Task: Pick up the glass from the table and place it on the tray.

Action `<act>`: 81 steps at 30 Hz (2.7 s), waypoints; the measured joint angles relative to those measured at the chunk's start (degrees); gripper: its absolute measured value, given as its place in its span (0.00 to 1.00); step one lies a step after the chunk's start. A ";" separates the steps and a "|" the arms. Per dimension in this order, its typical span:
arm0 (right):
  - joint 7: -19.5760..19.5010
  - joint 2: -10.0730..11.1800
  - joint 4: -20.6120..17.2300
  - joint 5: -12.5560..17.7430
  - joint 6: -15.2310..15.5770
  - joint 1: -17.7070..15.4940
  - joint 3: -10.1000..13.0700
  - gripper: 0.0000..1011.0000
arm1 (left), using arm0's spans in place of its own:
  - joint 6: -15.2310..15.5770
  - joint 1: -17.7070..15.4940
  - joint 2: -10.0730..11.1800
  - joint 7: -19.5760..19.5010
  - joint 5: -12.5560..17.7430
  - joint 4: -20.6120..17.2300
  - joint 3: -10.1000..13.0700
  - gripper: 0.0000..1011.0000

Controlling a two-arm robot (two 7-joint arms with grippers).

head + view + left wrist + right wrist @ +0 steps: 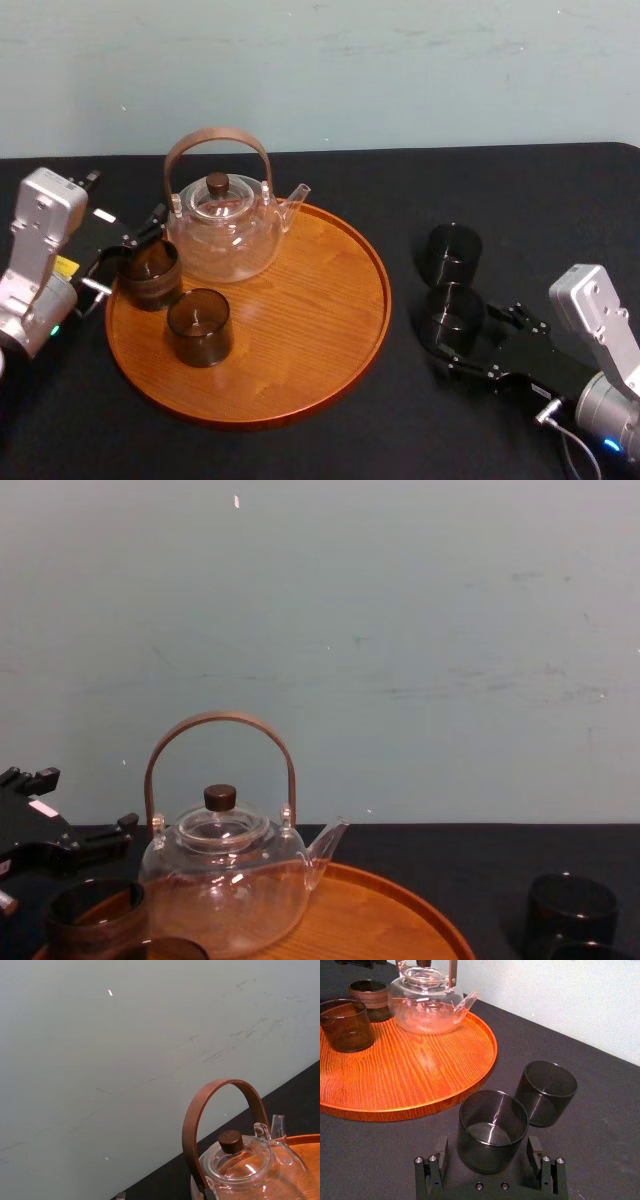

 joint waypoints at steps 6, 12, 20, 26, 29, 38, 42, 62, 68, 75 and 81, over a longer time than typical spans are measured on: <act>1.61 -0.77 0.60 0.40 2.38 1.52 0.61 0.99 | 0.00 0.00 0.00 0.00 0.00 0.00 0.00 0.99; 2.57 -1.61 1.47 0.03 3.63 2.91 0.78 0.99 | 0.00 0.00 0.00 0.00 0.00 0.00 0.00 0.99; 3.74 -3.31 3.40 -1.21 4.70 4.91 0.75 0.99 | 0.00 0.00 0.00 0.00 0.00 0.00 0.00 0.99; 4.57 -4.33 4.66 -1.51 5.04 6.08 0.58 0.99 | 0.00 0.00 0.00 0.00 0.00 0.00 0.00 0.99; 4.99 -4.87 5.52 -1.64 5.16 6.78 0.34 0.99 | 0.00 0.00 0.00 0.00 0.00 0.00 0.00 0.99; 5.79 -5.94 7.11 -1.95 5.09 8.09 -0.29 0.99 | 0.00 0.00 0.00 0.00 0.00 0.00 0.00 0.99; 5.79 -6.05 7.21 -2.03 5.05 8.20 -0.35 0.99 | 0.00 0.00 0.00 0.00 0.00 0.00 0.00 0.99; 5.76 -5.95 7.14 -1.99 4.92 8.14 -0.32 0.90 | 0.00 0.00 0.00 0.00 0.00 0.00 0.00 0.99; 6.14 -5.84 7.03 -1.92 4.26 8.04 -0.34 0.90 | 0.00 0.00 0.00 0.00 0.00 0.00 0.00 0.99; 7.51 -5.49 5.58 -1.67 2.60 7.90 -0.83 0.90 | 0.00 0.00 0.00 0.00 0.00 0.00 0.00 0.99; 8.28 -5.38 4.06 -1.59 2.42 8.07 -1.82 0.90 | 0.00 0.00 0.00 0.00 0.00 0.00 0.00 0.99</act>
